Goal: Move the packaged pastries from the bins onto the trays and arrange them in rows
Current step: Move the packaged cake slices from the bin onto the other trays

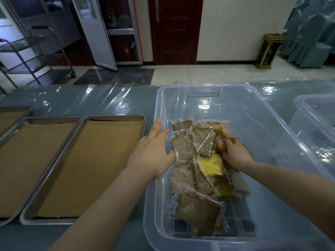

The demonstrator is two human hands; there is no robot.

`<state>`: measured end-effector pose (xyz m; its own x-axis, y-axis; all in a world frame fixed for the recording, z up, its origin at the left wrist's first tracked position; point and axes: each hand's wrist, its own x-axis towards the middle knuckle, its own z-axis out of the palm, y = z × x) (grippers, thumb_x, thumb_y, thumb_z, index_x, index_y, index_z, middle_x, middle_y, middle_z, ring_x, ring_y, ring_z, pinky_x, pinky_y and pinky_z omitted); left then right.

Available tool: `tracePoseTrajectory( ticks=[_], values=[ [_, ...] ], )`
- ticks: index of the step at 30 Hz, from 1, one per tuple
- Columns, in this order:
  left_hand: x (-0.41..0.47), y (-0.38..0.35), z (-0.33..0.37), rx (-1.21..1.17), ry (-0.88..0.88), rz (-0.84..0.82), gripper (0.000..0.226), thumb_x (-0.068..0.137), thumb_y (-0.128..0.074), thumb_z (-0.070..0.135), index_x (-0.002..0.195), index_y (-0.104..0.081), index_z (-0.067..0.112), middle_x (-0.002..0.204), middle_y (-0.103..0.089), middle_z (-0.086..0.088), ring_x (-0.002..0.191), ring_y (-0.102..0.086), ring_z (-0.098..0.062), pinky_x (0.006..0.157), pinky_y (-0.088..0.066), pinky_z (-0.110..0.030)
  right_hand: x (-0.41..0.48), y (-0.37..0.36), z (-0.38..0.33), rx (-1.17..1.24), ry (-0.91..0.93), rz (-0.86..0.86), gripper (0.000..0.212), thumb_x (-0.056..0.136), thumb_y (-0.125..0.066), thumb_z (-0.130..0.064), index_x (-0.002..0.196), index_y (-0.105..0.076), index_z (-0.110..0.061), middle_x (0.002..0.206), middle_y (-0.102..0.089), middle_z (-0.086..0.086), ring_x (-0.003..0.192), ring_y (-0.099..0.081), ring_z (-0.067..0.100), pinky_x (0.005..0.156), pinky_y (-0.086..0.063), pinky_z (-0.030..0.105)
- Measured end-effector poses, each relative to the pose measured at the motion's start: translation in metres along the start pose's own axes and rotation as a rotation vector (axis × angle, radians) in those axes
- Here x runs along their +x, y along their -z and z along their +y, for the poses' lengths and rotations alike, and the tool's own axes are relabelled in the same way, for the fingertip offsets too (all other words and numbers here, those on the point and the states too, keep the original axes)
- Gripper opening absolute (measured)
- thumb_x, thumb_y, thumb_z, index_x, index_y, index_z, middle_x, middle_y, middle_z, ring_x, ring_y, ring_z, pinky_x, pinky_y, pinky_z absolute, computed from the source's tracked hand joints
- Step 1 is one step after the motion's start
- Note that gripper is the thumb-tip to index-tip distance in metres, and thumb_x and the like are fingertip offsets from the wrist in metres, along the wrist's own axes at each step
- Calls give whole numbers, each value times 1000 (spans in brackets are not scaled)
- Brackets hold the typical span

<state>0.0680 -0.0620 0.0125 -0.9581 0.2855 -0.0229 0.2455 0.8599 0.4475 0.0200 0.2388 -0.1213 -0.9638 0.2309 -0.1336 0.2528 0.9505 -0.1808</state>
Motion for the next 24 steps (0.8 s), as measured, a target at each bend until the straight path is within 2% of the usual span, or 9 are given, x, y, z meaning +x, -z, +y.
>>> tracePoseTrajectory(
  ticks=[2, 5, 9, 11, 14, 18, 20, 22, 24],
  values=[
    [0, 0, 0, 10, 4, 4, 63, 89, -46, 39, 145, -19, 33, 153, 15, 22, 135, -28, -22, 98, -36, -38, -4, 5, -5, -85, 40, -3, 46, 91, -47, -17, 135, -38, -18, 135, -38, 14, 102, -52, 40, 78, -48, 42],
    [0, -1, -1, 17, 6, 16, 62, 89, -46, 38, 145, -19, 33, 153, 15, 24, 134, -29, -21, 95, -36, -36, -6, 22, -22, -174, 74, -1, 38, 90, -44, -12, 128, -43, -15, 126, -44, 14, 86, -55, 36, 63, -44, 37],
    [0, -1, -2, 25, 5, 9, 61, 90, -44, 36, 146, -19, 33, 153, 15, 24, 135, -28, -21, 96, -35, -36, -7, 52, -54, -162, 65, -3, 32, 90, -44, -6, 119, -52, -15, 112, -48, 11, 74, -49, 29, 59, -40, 36],
    [0, -1, -1, 31, 5, 9, 61, 90, -44, 35, 146, -19, 33, 153, 15, 23, 135, -28, -21, 97, -35, -36, -8, 67, -59, -178, 89, 10, 11, 91, -46, -9, 96, -56, -12, 104, -51, 9, 72, -49, 27, 59, -40, 34],
    [0, 0, 0, 59, 3, 17, 61, 90, -45, 35, 145, -20, 34, 153, 13, 22, 134, -29, -22, 97, -36, -37, -12, 87, -57, -169, 111, 10, 24, 88, -47, -4, 65, -46, -12, 81, -49, 6, 62, -48, 22, 56, -38, 31],
    [-2, 3, 3, 121, -3, 10, 61, 89, -45, 36, 145, -22, 32, 154, 12, 20, 133, -29, -23, 99, -36, -38, -15, 109, -59, -154, 137, 11, 16, 87, -48, -8, 71, -51, -10, 78, -49, 4, 68, -52, 25, 59, -41, 31],
    [-3, 3, 4, 163, -10, 8, 61, 89, -45, 37, 145, -23, 31, 155, 11, 17, 135, -26, -23, 102, -35, -40, -18, 114, -61, -141, 155, -14, 20, 86, -47, -9, 66, -48, -10, 74, -51, 6, 68, -54, 27, 57, -42, 31],
    [-7, 4, 5, 194, 15, -7, 60, 90, -47, 38, 145, -24, 31, 156, 11, 14, 138, -20, -23, 107, -30, -42, -24, 112, -63, -150, 169, -29, 25, 88, -45, -8, 63, -43, -12, 76, -49, 7, 70, -53, 28, 58, -42, 33],
    [-8, 3, 9, 346, 31, -16, 62, 90, -50, 36, 145, -23, 29, 157, 10, 6, 142, -7, -26, 113, -19, -47, -28, 106, -63, -164, 168, -35, 26, 88, -44, -3, 64, -40, -13, 81, -45, 6, 74, -52, 29, 61, -43, 35]
  ],
)
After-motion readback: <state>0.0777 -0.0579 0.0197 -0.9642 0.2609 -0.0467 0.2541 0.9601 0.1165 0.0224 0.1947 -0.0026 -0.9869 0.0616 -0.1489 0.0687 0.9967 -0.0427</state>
